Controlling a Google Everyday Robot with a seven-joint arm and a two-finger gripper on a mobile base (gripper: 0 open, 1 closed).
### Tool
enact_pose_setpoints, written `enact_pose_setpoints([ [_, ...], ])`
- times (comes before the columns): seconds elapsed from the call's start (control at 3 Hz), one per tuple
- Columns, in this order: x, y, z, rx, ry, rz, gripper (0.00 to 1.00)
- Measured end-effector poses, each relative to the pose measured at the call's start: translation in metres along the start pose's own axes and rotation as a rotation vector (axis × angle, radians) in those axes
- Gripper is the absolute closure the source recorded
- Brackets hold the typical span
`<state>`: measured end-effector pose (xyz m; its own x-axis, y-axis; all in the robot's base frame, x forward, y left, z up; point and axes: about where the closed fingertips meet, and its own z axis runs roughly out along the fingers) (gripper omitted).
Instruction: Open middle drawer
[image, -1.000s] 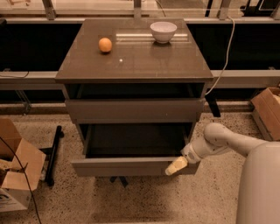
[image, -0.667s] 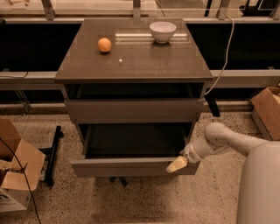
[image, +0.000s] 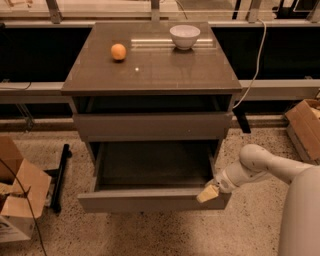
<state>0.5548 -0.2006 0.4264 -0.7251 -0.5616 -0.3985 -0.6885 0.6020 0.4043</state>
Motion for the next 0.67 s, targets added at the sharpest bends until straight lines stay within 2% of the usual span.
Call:
enact_pose_setpoints([
  [0.33,-0.001,-0.001,0.0,0.0,0.0,0.0,0.26],
  [0.67,-0.003,0.002,0.012,-0.037,0.064,-0.02,0.04],
])
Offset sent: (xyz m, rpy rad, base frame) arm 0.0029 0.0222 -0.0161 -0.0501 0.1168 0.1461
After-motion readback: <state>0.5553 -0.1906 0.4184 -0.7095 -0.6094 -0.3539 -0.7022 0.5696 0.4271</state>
